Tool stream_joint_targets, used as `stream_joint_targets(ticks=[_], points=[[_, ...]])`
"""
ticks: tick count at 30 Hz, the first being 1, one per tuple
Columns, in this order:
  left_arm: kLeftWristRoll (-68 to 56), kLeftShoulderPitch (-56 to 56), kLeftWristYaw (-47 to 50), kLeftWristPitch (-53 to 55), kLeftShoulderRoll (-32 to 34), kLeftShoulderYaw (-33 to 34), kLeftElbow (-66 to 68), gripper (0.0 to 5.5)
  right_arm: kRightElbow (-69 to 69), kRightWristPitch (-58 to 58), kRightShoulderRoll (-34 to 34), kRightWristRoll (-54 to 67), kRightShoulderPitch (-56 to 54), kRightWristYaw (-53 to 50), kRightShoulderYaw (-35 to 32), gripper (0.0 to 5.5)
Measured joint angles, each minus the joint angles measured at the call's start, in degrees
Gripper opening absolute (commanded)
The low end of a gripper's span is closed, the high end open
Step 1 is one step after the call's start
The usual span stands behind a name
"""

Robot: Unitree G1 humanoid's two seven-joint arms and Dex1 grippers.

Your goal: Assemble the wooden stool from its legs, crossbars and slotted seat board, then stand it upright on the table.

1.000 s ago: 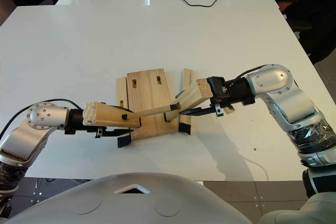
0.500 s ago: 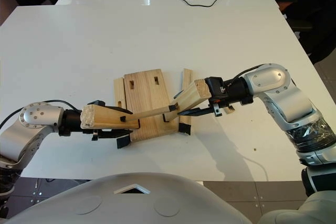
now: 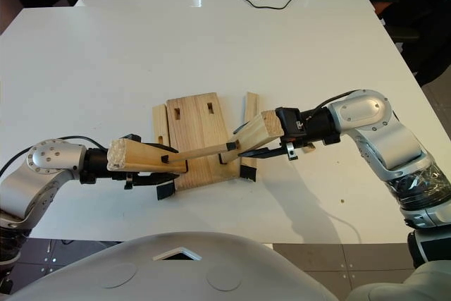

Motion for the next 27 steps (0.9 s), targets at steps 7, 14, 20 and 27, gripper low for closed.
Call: stream_joint_targets(ticks=[7, 14, 20, 27], points=[[-1.0, -0.1, 0.8, 1.2, -0.2, 0.0, 0.0, 2.78, -0.6, -1.0, -0.7, 0.0, 0.6, -0.9, 0.0, 1.99], [-1.8, -1.1, 0.9, 3.2, -0.2, 0.0, 0.2, 2.78, -0.1, -0.5, -0.7, 0.1, -0.1, -0.1, 0.5, 1.99], [-1.8, -2.3, 1.1, 4.7, -0.5, -0.8, 0.2, 2.78, 2.3, 1.3, 0.3, 0.1, -4.9, 2.4, 2.6, 1.99], [-0.8, -2.1, 1.2, 3.8, -0.5, -1.3, 0.2, 2.78, 2.6, 3.1, 0.7, 0.1, -5.9, 2.9, 2.9, 1.99]])
